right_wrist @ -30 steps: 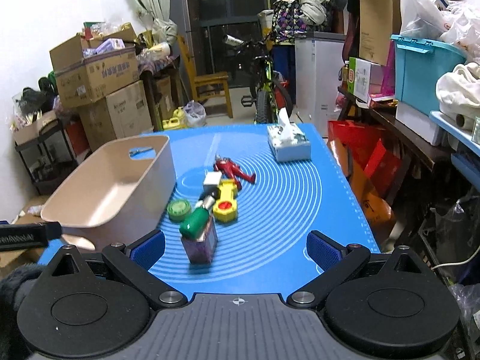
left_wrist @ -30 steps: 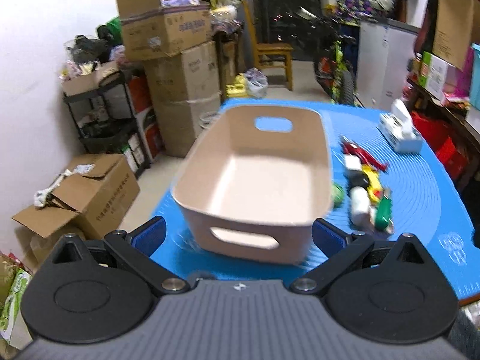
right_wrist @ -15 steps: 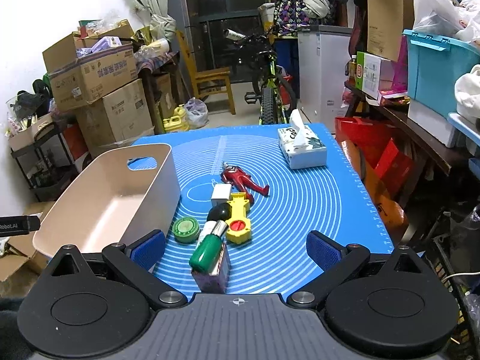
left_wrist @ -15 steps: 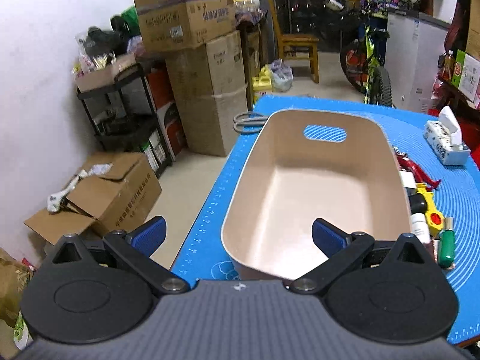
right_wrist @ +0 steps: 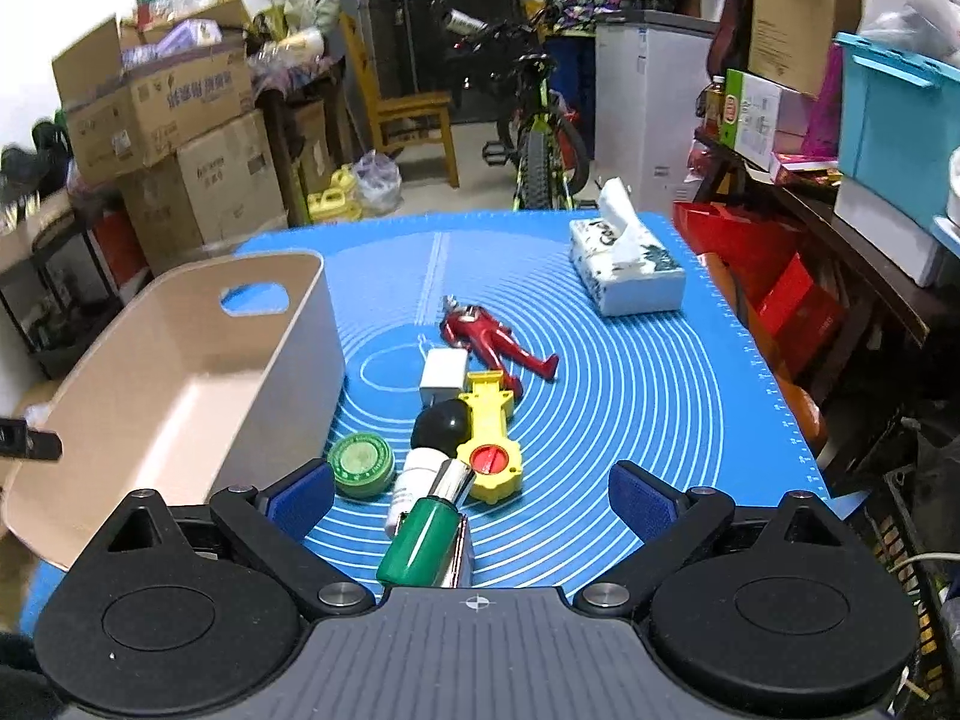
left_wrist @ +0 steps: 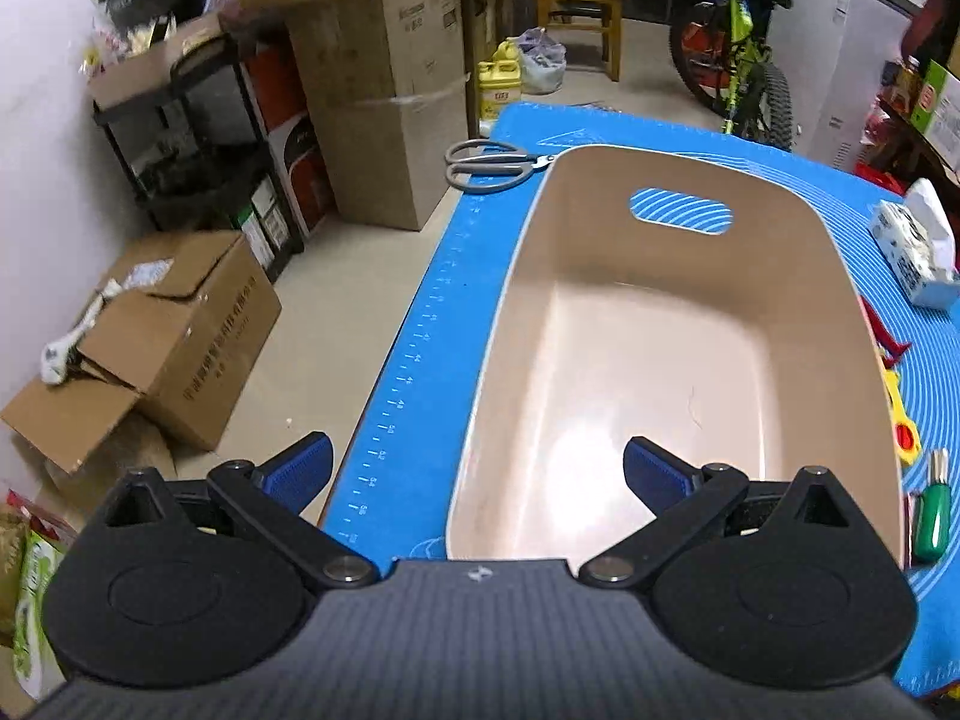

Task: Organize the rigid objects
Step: 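Grasp the basket rim with the left gripper while the right gripper grasps the green bottle, then carry the green bottle into the basket with the right gripper and release, then grasp the red-bordered mirror box with the right gripper, then carry the mirror box into the basket with the right gripper and release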

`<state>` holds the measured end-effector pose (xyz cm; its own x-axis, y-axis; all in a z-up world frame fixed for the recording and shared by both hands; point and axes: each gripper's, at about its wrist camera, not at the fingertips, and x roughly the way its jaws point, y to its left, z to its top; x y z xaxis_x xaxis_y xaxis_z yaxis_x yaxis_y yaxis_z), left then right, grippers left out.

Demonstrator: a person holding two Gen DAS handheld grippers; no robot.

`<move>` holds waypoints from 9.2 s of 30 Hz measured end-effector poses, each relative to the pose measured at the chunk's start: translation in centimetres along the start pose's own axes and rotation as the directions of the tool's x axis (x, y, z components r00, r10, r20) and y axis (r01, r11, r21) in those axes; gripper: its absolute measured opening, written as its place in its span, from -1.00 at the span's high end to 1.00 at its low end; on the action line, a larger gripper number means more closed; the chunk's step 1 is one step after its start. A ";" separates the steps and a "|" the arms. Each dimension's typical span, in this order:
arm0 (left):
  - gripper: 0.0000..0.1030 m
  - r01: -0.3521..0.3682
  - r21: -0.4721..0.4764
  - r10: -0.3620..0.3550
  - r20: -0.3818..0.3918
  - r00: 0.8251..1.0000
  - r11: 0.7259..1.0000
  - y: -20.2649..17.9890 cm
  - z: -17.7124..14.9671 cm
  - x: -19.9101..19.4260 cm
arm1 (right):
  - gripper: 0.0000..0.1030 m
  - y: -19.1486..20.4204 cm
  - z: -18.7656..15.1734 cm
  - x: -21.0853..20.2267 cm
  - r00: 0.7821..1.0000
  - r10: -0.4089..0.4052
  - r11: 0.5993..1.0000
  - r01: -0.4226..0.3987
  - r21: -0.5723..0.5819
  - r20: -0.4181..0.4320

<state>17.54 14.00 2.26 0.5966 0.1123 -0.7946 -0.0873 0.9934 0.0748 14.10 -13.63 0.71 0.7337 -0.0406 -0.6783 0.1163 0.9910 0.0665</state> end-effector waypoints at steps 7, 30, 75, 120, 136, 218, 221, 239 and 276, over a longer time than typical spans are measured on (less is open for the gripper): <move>-0.97 0.000 -0.014 0.000 -0.022 1.000 1.000 0.9 0.7 1.6 | -0.79 1.2 -0.3 3.1 0.998 -0.021 1.000 0.020 -0.014 -0.066; -0.10 -0.013 0.062 0.022 -0.140 0.990 0.998 1.4 0.2 3.4 | 0.02 2.5 -2.0 4.9 0.995 0.004 1.000 -0.003 0.015 -0.095; 0.77 0.042 -0.011 -0.043 -0.119 0.992 0.999 0.9 -0.6 3.7 | 0.36 1.1 0.8 2.8 0.999 0.038 0.999 -0.038 -0.001 0.013; 0.77 0.038 -0.034 -0.043 -0.140 0.989 0.999 1.0 -0.3 3.9 | 0.37 21.8 3.6 11.9 0.947 0.109 0.856 -0.244 -0.456 -0.303; 0.76 0.030 -0.033 -0.035 -0.141 0.989 0.999 0.8 -0.2 4.1 | -0.10 20.3 4.0 12.3 0.931 0.123 0.898 -0.251 -0.360 -0.343; 0.75 0.030 -0.049 -0.037 -0.141 0.989 0.998 0.7 -0.3 4.1 | 0.13 0.9 1.4 7.5 0.977 0.059 0.998 -0.064 -0.018 -0.206; 0.75 0.031 -0.050 -0.037 -0.141 0.989 0.998 0.8 -0.3 4.1 | 0.13 1.3 2.5 6.6 0.983 0.073 0.997 -0.077 -0.019 -0.171; 0.75 0.030 -0.051 -0.037 -0.141 0.989 0.998 0.9 -0.3 4.1 | 0.13 7.7 9.6 3.3 0.980 0.195 0.979 -0.192 -0.073 0.031; 0.76 0.030 -0.051 -0.037 -0.142 0.989 0.998 0.8 -0.2 4.1 | 0.14 20.4 4.4 11.4 0.943 0.170 0.907 -0.263 -0.330 -0.287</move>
<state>19.71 15.29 -1.08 0.4800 0.0712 -0.8744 -0.1100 0.9937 0.0205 27.77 5.56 -2.50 0.5194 0.1664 -0.8381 -0.3087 0.9511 -0.0025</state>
